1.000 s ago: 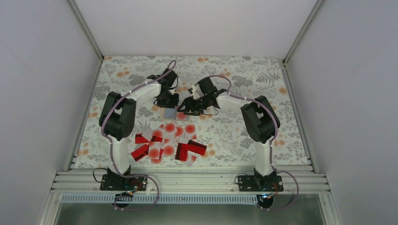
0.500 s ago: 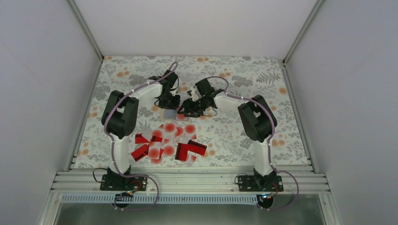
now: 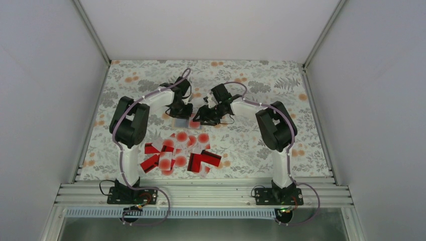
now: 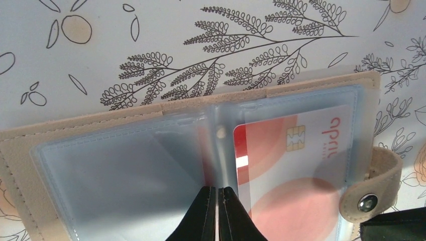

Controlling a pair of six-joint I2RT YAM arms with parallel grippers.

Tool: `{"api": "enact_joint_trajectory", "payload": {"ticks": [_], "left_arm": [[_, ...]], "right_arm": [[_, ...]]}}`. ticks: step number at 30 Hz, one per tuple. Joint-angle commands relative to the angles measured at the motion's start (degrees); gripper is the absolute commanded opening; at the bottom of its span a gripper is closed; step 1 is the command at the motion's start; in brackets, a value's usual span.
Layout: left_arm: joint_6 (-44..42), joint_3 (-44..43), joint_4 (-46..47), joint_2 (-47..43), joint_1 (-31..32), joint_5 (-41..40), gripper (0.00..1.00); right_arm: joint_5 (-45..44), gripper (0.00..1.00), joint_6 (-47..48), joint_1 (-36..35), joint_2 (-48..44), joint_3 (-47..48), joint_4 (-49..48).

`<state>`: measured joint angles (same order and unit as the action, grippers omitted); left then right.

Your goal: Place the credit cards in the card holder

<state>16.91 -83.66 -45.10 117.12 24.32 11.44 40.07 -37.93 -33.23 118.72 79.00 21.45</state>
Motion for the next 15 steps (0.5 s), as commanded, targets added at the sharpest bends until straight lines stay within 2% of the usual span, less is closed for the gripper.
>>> {"api": "enact_joint_trajectory", "payload": {"ticks": [1,15], "left_arm": [[-1.24,0.85,0.54,1.46,-0.02,0.77,0.05],[-1.26,1.68,1.01,1.54,0.57,1.58,0.04]], "right_arm": [[-0.32,0.52,0.36,0.44,1.80,0.07,0.65],[2.47,0.52,-1.03,0.56,3.87,-0.37,-1.68]]}}
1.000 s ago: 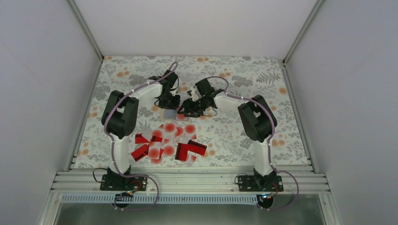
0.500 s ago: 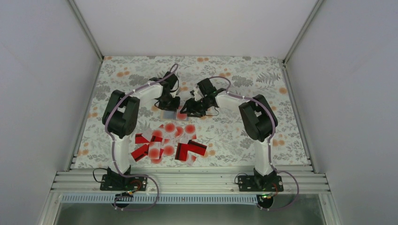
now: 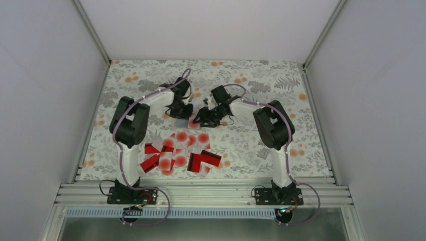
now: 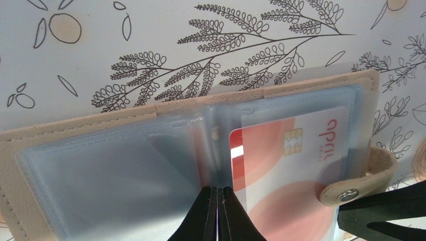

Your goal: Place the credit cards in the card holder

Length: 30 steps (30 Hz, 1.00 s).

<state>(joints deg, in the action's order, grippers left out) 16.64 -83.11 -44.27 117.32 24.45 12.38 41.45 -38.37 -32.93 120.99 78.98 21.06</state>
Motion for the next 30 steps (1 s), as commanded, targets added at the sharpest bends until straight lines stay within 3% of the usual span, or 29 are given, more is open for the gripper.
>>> {"api": "enact_joint_trajectory", "payload": {"ticks": [1,18,24,30], "left_arm": [[-1.00,1.28,0.23,1.38,0.50,0.73,0.04],[-0.09,1.80,0.44,1.26,0.86,1.12,0.04],[0.57,1.43,0.16,1.00,0.77,-0.52,0.04],[0.60,0.70,-0.57,1.19,0.77,-2.49,0.04]], "right_arm": [[1.42,0.52,-0.66,0.31,1.57,-0.33,-1.61],[4.40,0.53,-2.24,0.24,-0.26,-0.06,-5.41],[-1.77,0.52,0.79,0.29,-0.23,2.86,2.48],[-3.01,0.52,1.03,0.30,-1.51,2.50,3.64]]}}
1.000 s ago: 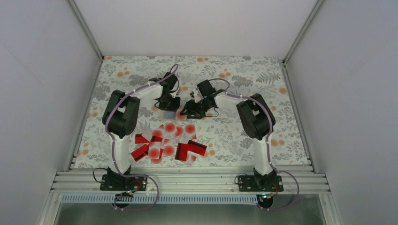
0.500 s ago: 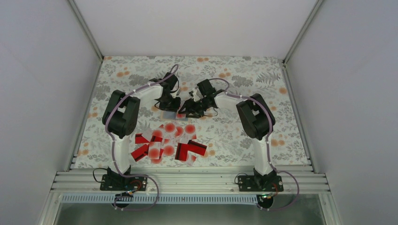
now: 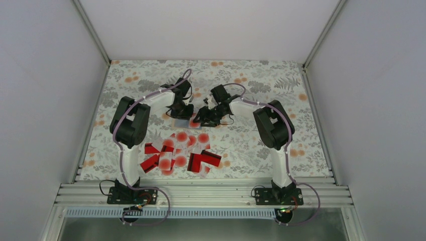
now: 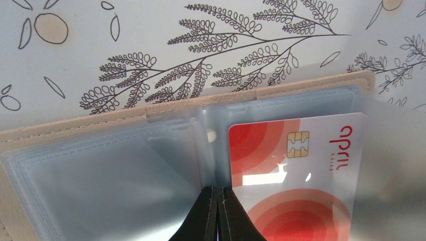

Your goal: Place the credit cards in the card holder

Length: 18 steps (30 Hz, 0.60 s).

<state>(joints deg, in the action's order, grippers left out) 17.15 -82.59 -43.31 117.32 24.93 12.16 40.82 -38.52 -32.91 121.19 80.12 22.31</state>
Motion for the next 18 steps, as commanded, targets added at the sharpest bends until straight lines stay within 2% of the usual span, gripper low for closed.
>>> {"api": "enact_joint_trajectory", "payload": {"ticks": [1,7,13,18], "left_arm": [[0.08,0.09,-1.67,1.24,0.25,-2.76,0.04],[-0.33,-0.35,-2.19,1.36,0.27,-4.05,0.04],[-0.69,-0.45,-2.34,1.34,0.30,-4.18,0.04],[-0.80,-0.20,-2.32,1.33,0.31,-4.25,0.04]], "right_arm": [[-2.41,0.52,1.17,0.30,-1.74,1.47,2.44],[-1.99,0.53,0.95,0.28,-1.99,1.25,1.38],[1.28,0.55,-0.16,0.28,-3.68,0.35,-4.53],[2.54,0.57,1.75,0.26,-3.10,4.60,-3.23]]}}
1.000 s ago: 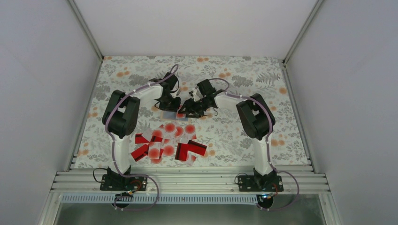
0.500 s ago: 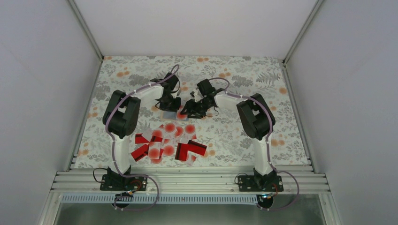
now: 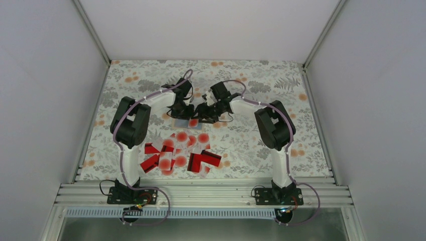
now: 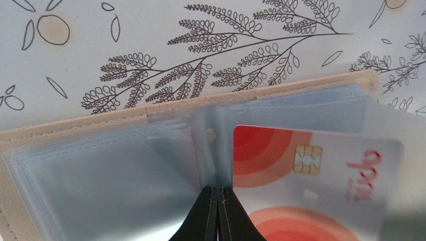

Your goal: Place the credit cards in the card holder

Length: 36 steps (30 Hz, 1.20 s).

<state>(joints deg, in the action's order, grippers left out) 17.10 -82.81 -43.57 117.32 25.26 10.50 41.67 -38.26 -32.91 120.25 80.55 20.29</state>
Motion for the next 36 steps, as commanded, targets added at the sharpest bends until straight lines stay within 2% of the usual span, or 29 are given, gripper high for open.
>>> {"api": "enact_joint_trajectory", "payload": {"ticks": [1,9,16,20,29,36], "left_arm": [[-0.76,0.01,-2.09,1.22,-0.05,-2.72,0.03],[-0.93,-0.56,-2.70,0.02,-0.02,-4.27,0.04],[0.80,-0.63,-2.86,-2.20,-0.08,-3.81,0.04],[2.53,-0.93,-3.31,-4.68,-0.24,-3.89,0.04],[3.09,-1.04,-3.49,-7.84,-1.03,-3.35,0.05],[-0.30,2.31,1.70,-8.75,-1.01,4.19,0.08]], "right_arm": [[1.83,0.57,1.79,0.24,-1.58,4.98,-0.55],[-2.03,0.55,2.95,0.27,0.84,5.86,5.44],[1.32,0.56,1.49,0.32,-1.98,-0.54,-0.97],[4.67,0.56,-0.21,0.34,-1.25,-0.54,-5.44],[4.09,0.56,-0.09,0.56,-0.75,1.41,-3.59],[2.75,0.57,-1.53,0.54,-2.59,-2.51,-4.73]]}}
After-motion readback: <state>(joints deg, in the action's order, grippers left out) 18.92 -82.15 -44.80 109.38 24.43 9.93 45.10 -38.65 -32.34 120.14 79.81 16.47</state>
